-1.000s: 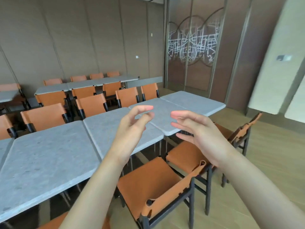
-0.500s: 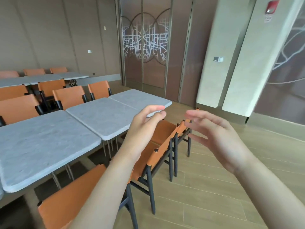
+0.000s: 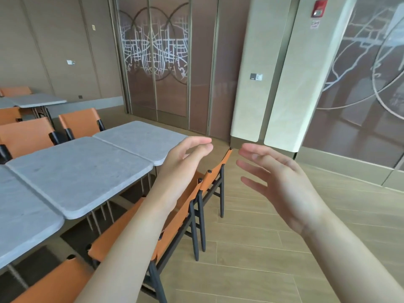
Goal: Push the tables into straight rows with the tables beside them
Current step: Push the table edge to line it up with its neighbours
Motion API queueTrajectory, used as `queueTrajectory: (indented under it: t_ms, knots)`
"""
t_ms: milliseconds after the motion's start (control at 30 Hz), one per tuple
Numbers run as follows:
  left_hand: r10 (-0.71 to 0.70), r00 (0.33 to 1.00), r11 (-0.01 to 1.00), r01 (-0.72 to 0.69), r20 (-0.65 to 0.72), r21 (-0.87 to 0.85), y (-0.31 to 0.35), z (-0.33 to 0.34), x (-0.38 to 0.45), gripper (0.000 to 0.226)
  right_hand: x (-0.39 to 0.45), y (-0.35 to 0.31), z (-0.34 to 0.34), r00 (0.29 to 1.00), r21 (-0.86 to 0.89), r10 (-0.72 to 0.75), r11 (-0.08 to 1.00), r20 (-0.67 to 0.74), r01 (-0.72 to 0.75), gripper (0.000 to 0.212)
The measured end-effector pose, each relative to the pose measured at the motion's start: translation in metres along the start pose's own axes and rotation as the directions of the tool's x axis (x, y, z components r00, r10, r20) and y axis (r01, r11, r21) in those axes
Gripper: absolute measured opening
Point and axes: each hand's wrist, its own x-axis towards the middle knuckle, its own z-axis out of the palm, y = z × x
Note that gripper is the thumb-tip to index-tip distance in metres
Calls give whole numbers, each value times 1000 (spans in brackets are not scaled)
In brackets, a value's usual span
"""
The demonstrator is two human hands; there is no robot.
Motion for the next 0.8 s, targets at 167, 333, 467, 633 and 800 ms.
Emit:
queueTrajectory:
  t_ms: [167,333,467,633,800]
  knots:
    - [16,999,1000,-16,28,-21,-12,21,104,35,106,-8,-17,999,-25,-24,999,-25,23,24]
    - [22,997,999,-18,80,-44,-24,48,191,37,187,-7,-45,993,-35,-40,999,-110,36,25]
    - [26,991,998,-19,133,-52,-38,75,244,39,238,-2,-74,989,-64,-35,998,-145,26,27]
    - [46,987,996,-34,153,-79,-51,112,312,38,303,-2,-116,987,-101,-57,994,-151,42,25]
    - [71,982,994,-56,174,-89,-62,171,384,38,371,6,-171,986,-126,-63,991,-154,44,24]
